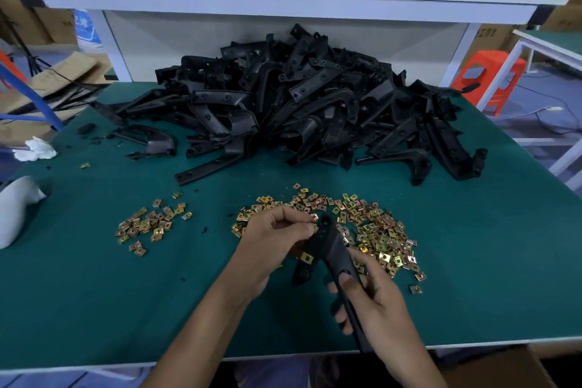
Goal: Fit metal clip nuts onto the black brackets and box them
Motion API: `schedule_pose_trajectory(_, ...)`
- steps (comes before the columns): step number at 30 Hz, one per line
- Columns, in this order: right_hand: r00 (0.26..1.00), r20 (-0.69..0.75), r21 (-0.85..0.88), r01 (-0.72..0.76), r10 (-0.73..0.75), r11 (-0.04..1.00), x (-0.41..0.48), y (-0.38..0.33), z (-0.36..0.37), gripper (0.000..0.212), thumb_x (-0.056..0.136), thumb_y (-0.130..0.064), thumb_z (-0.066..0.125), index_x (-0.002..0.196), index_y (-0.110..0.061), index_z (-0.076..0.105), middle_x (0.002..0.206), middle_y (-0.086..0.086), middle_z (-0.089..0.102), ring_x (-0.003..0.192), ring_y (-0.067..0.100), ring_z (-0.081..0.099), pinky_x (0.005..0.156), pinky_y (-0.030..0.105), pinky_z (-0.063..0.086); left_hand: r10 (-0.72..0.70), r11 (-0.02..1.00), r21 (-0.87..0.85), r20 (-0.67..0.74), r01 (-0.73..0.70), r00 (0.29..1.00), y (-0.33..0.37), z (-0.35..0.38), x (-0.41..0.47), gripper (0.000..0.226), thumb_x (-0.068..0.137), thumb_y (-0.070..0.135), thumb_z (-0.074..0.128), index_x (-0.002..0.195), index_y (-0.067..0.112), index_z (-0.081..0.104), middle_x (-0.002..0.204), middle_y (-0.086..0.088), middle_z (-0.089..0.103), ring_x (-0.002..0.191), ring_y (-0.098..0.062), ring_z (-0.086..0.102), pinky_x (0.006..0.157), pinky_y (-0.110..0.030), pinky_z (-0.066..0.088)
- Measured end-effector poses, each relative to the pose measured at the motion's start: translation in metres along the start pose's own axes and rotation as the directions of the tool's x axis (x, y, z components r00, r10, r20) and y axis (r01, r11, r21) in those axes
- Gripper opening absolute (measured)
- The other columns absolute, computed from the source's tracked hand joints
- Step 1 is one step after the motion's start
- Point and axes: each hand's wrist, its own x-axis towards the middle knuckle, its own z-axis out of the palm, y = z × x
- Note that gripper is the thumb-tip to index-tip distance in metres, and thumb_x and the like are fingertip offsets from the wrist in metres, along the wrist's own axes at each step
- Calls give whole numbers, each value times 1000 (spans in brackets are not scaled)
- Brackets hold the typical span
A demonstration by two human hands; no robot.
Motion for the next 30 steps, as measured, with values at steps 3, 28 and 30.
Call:
schedule_pose_trajectory(3,1000,-21,-39,15,-15,999,0,-1,3,38,103,-15,57,125,-45,56,88,4,75,55,26,65,49,35,55,-31,996,81,14,29,999,2,-4,1,19,80,9,80,74,26,79,80,4,76,73,-4,67,62,-14,50)
schedule_pose_trajectory(28,892,-368,653,46,264,756,-132,28,-52,31,91,-23,77,119,-11,70,107,17,74,94,34,72,81,42,60,51,870,387,546,-306,836,-16,100,-36,34,77,37,74,101,60,68,101,25,73,89,11,65,76,-18,53)
schedule_pose_trajectory(30,769,-523,780,258,368,570,-137,21,-85,32,85,-16,74,115,-8,68,103,22,73,88,32,73,76,41,62,33,874,383,570,-300,821,-20,105,-32,33,75,38,70,101,59,69,99,25,73,88,12,65,74,-11,54)
